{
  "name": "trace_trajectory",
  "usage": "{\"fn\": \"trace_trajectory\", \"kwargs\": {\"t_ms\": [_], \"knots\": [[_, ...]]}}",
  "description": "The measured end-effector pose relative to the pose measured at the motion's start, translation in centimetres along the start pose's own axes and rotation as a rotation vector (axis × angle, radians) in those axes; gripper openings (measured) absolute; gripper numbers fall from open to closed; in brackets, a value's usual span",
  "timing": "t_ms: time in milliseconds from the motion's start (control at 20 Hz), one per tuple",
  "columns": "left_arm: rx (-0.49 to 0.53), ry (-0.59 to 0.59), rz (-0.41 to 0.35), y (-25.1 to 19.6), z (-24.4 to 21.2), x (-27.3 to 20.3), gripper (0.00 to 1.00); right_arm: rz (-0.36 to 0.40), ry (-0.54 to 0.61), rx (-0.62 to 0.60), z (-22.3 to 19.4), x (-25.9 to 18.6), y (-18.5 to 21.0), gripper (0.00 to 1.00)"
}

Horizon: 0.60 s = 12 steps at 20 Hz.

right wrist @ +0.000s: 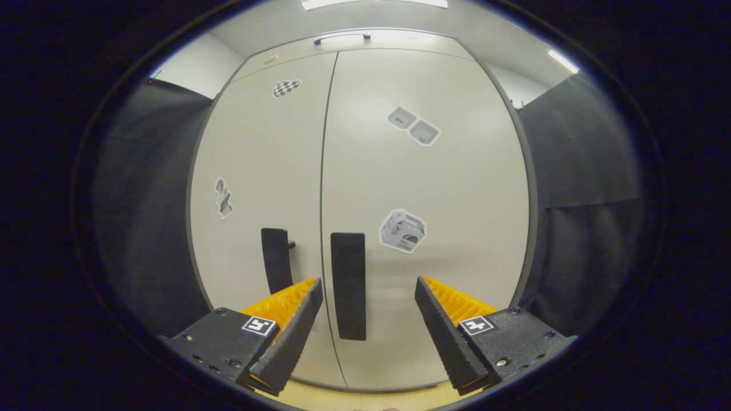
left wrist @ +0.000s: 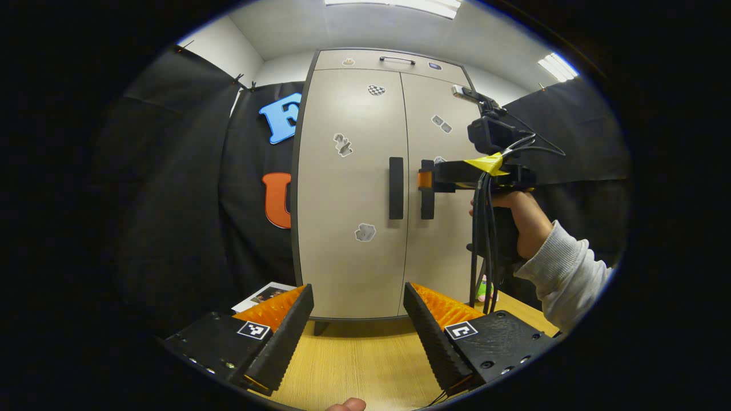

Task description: Open the right door of the double-door shoe cabinet with the right hand, and open the left door with the left hand.

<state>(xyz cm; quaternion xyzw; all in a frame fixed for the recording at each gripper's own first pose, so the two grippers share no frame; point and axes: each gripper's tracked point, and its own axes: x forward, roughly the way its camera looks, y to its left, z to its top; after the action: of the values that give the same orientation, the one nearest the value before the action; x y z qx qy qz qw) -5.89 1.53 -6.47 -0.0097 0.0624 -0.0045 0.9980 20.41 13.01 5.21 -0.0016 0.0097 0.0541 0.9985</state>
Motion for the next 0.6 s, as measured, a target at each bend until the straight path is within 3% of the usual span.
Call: {"fn": "trace_trajectory", "kwargs": {"t_ms": [350, 600], "knots": [[-0.015, 0.008, 0.038, 2.5, -0.4, -0.1, 0.95, -0.056, 0.045, 0.024, -1.6, 3.0, 0.0, 1.0], [-0.024, 0.009, 0.047, 3.2, -0.4, 0.3, 0.95, -0.088, 0.011, 0.02, -1.2, 3.1, -0.4, 0.96]]}}
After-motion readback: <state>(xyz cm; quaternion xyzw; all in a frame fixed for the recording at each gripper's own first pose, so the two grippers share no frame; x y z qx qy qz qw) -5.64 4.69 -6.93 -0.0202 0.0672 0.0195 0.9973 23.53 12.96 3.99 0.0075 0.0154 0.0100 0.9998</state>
